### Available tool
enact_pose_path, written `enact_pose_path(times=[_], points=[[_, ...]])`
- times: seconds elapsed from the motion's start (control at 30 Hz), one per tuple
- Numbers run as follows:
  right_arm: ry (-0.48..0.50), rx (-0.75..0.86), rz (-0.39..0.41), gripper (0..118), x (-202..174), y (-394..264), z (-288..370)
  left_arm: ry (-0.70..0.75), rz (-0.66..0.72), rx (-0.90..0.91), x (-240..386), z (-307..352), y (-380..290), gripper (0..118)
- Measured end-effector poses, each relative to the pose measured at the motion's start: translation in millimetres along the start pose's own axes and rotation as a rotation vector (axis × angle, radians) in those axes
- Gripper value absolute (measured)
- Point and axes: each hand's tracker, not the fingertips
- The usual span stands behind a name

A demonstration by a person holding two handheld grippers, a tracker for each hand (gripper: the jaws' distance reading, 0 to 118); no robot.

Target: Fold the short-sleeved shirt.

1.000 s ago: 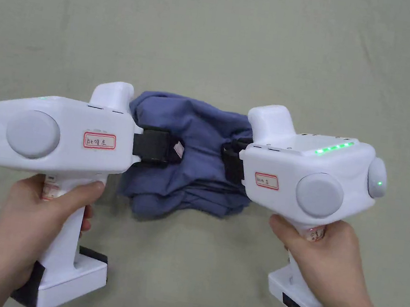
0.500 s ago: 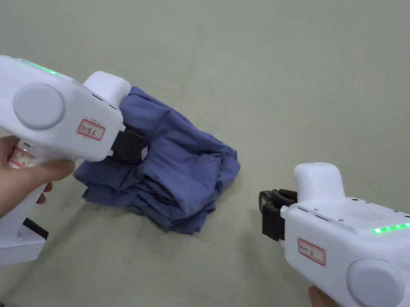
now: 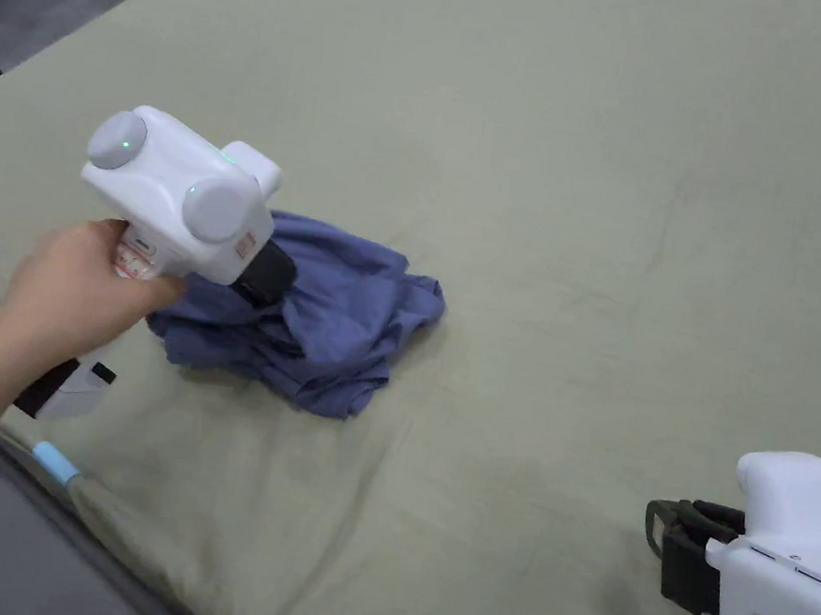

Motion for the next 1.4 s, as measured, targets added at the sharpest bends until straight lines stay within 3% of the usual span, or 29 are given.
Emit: enact_pose_path(times=[0.2, 0.27, 0.3, 0.33, 0.37, 0.47, 0.6, 0.7, 0.83, 1.07, 1.3, 1.33, 1.37, 1.4], points=[[-0.049, 0.022, -0.025, 2, 22.4, -7.4, 31.3, 0.064, 0.092, 0.194, -21.3, 64.1, -21.7, 113], [-0.08, 0.057, -0.041, 2, 32.1, -10.9, 50.7, 0.009, 0.214, 0.199, -33.1, 99.7, -23.4, 110], [-0.102, 0.078, -0.048, 2, 37.3, -12.9, 62.5, -0.185, 0.285, 0.236, -44.3, 117.7, -27.0, 80], [-0.134, 0.102, -0.059, 2, 42.7, -15.2, 76.0, -0.292, 0.359, 0.334, -49.8, 131.0, -29.7, 14], [-0.157, 0.121, -0.07, 2, 47.8, -17.6, 88.8, -0.274, 0.357, 0.361, -43.7, 141.8, -33.4, 0], [-0.242, 0.206, -0.097, 2, 63.9, -25.3, 141.6, -0.135, 0.349, 0.511, -14.4, 211.8, -28.9, 0], [-0.365, 0.347, -0.138, 2, 84.1, -34.2, 223.2, -0.241, 0.382, 0.771, 53.7, 277.6, -32.2, 0], [-0.464, 0.46, -0.151, 2, 95.8, -39.6, 286.8, -0.259, 0.318, 0.93, 100.7, 325.7, -29.5, 0], [-0.609, 0.6, -0.14, 2, 102.1, -46.7, 363.0, -0.333, 0.303, 0.988, 135.0, 375.3, -9.3, 0], [-0.712, 0.775, -0.139, 2, 106.9, -51.8, 444.3, -0.426, 0.292, 1.132, 178.3, 454.4, -9.3, 0], [-0.694, 0.844, -0.157, 2, 111.0, -38.2, 473.7, -0.421, 0.253, 1.148, 185.2, 482.1, -13.3, 0], [-0.69, 0.847, -0.183, 16, 111.8, -34.4, 474.7, -0.405, 0.258, 1.147, 182.6, 481.7, -13.5, 13], [-0.694, 0.851, -0.191, 55, 112.6, -31.8, 474.7, -0.41, 0.265, 1.141, 179.4, 480.6, -12.9, 55], [-0.698, 0.836, -0.198, 105, 116.1, -27.0, 470.2, -0.411, 0.286, 1.111, 177.1, 478.2, -10.2, 104]])
